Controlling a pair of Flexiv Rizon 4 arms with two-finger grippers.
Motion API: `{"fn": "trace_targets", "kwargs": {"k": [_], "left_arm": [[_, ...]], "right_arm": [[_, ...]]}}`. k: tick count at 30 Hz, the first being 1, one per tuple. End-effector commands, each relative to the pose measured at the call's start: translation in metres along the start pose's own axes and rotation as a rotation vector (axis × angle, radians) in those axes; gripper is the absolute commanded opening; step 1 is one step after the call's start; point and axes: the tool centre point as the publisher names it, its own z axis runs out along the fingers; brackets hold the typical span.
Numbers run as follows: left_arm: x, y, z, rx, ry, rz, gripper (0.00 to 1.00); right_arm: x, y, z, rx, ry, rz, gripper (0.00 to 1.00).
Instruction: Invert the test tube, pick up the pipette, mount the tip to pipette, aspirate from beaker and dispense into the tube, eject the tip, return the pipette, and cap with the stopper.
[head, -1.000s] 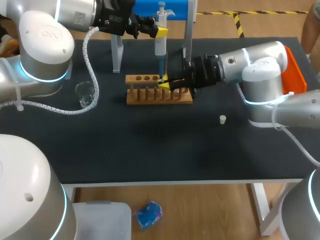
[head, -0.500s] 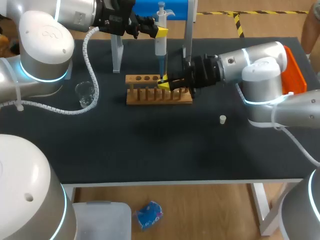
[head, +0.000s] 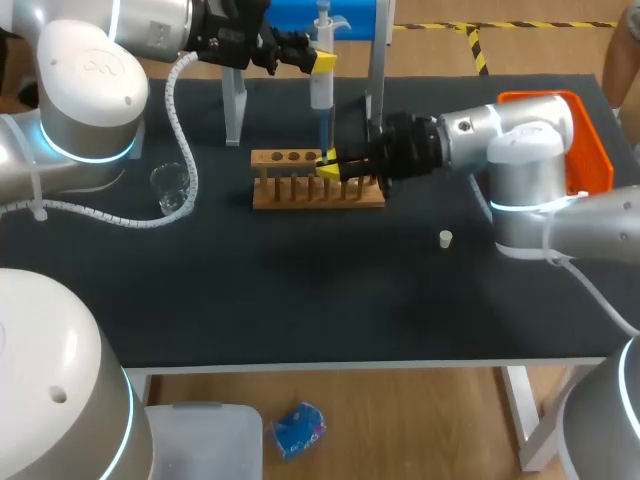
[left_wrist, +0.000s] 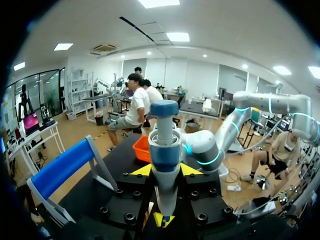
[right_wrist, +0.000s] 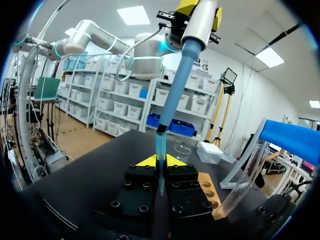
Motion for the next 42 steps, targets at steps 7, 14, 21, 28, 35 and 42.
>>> {"fn": "trace_targets", "kwargs": {"k": [7, 14, 21, 28, 35, 42], "left_arm": [[-0.001, 0.004, 0.0, 0.001, 0.003, 0.002, 0.0], [-0.001, 0.004, 0.0, 0.001, 0.003, 0.002, 0.0], [-0.001, 0.004, 0.0, 0.001, 0.003, 0.002, 0.0], [-0.001, 0.004, 0.0, 0.001, 0.003, 0.002, 0.0], [-0.001, 0.004, 0.0, 0.001, 0.003, 0.002, 0.0], [-0.001, 0.004, 0.0, 0.001, 0.003, 0.002, 0.0]], "right_arm": [[0.006, 0.008, -0.001, -0.07, -0.002, 0.084, 0.0], [0.009, 0.012, 0.001, -0.092, 0.006, 0.126, 0.0], [0.012, 0.015, 0.001, -0.115, 0.004, 0.191, 0.0], [0.014, 0.018, 0.001, -0.126, -0.005, 0.213, 0.0], [0.014, 0.019, 0.0, -0.133, -0.011, 0.227, 0.0], [0.014, 0.022, -0.001, -0.133, -0.01, 0.224, 0.0]]}}
